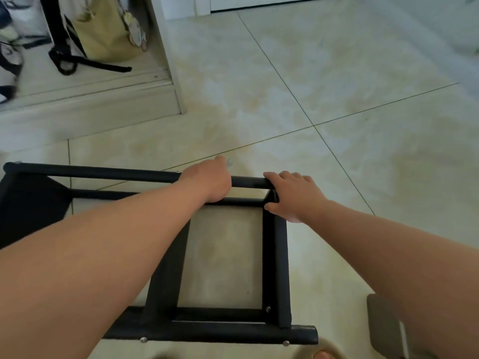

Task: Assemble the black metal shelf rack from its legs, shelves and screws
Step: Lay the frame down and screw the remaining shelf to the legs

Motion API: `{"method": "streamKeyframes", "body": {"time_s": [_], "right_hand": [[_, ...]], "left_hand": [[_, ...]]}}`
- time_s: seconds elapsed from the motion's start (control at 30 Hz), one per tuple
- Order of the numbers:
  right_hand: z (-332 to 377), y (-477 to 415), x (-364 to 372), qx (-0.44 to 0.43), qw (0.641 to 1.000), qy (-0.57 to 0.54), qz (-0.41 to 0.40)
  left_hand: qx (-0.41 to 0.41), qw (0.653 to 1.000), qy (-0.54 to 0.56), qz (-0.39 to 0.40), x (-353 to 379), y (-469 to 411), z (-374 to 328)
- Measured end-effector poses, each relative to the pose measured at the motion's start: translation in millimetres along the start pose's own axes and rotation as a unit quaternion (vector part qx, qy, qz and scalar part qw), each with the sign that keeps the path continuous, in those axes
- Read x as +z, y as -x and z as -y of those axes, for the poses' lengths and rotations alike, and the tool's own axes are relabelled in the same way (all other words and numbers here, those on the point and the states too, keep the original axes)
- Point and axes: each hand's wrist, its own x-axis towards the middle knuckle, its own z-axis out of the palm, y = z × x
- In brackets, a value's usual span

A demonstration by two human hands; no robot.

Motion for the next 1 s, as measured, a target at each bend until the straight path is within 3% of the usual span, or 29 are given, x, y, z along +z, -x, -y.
{"method": "streamKeyframes", "body": {"time_s": [0.23, 0.5, 0.63, 0.77, 1.0], "right_hand": [[9, 31, 1, -0.008, 0.998, 0.012, -0.055], [35, 99, -47, -0.035, 0.977, 0.084, -0.195], [50, 142, -70, -0.027, 0.96, 0.117, -0.253], [64, 187, -67, -0.017, 0.96, 0.129, -0.246], [81, 236, -17, -0.011, 0.987, 0.054, -0.15]], "left_hand": [[0.04, 0.996, -0.064, 0.044, 6, 21, 0], [0.04, 0.994, -0.02, -0.098, -44, 100, -9], [0.058, 0.991, -0.012, -0.121, -70, 143, -18], [0.044, 0.995, -0.001, -0.089, -67, 186, -25], [-0.014, 0.996, 0.068, -0.064, -23, 242, -30]]}}
